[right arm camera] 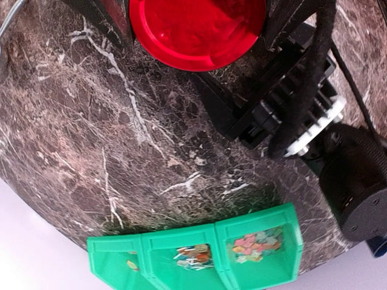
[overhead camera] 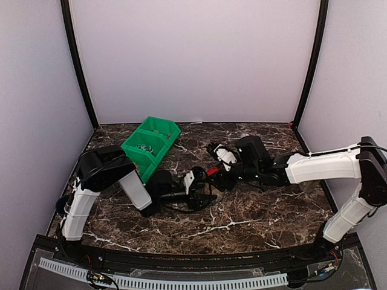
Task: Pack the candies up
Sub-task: Screw the bottle lid onto the packing bottle.
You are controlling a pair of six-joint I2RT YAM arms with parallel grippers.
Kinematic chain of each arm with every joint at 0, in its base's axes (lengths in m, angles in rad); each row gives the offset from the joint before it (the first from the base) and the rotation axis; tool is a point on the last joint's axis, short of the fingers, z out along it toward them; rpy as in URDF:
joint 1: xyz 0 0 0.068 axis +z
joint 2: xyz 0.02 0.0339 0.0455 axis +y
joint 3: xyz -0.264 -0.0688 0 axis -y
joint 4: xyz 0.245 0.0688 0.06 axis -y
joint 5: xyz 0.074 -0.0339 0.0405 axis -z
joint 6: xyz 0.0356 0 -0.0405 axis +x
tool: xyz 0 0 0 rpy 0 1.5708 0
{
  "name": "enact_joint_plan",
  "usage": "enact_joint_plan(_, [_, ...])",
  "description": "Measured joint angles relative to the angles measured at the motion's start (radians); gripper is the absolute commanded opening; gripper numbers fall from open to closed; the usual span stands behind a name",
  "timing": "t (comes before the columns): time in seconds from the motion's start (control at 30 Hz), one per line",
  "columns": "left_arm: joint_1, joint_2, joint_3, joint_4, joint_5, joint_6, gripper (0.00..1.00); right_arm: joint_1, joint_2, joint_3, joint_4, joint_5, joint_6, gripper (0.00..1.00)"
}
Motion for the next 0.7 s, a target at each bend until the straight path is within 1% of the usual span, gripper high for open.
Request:
enact_joint_plan(0.13, [0.000, 0.000, 0.006, -0.007, -0.039, -0.002, 0.68, 0.022, 0.016, 0.022, 0.003, 0.100, 0.079, 0.84])
enact_joint_plan(0.3, [0.000, 0.000, 0.007, -0.007, -0.041, 0.000, 0.69, 0.023, -0.014, 0.027, -0.031, 0.166, 0.076, 0.99])
enact_joint_plan(0.43, [0.002, 0.000, 0.006, -0.006, -0.021, -0.001, 0.70, 0.008, -0.098, 0.027, -0.094, 0.168, 0.023, 0.97])
enact_joint_plan(0.53, [0.005, 0.000, -0.002, 0.004, 0.017, 0.000, 0.70, -0.012, -0.171, 0.024, -0.131, 0.137, -0.034, 0.98])
enact_joint_plan(0.6, [0.009, 0.000, -0.013, 0.018, 0.051, 0.000, 0.71, -0.022, -0.210, 0.008, -0.139, 0.096, -0.080, 0.98])
enact_joint_plan(0.7, [0.016, 0.000, -0.036, 0.050, 0.137, -0.002, 0.71, -0.030, -0.254, -0.043, -0.142, -0.006, -0.159, 0.99])
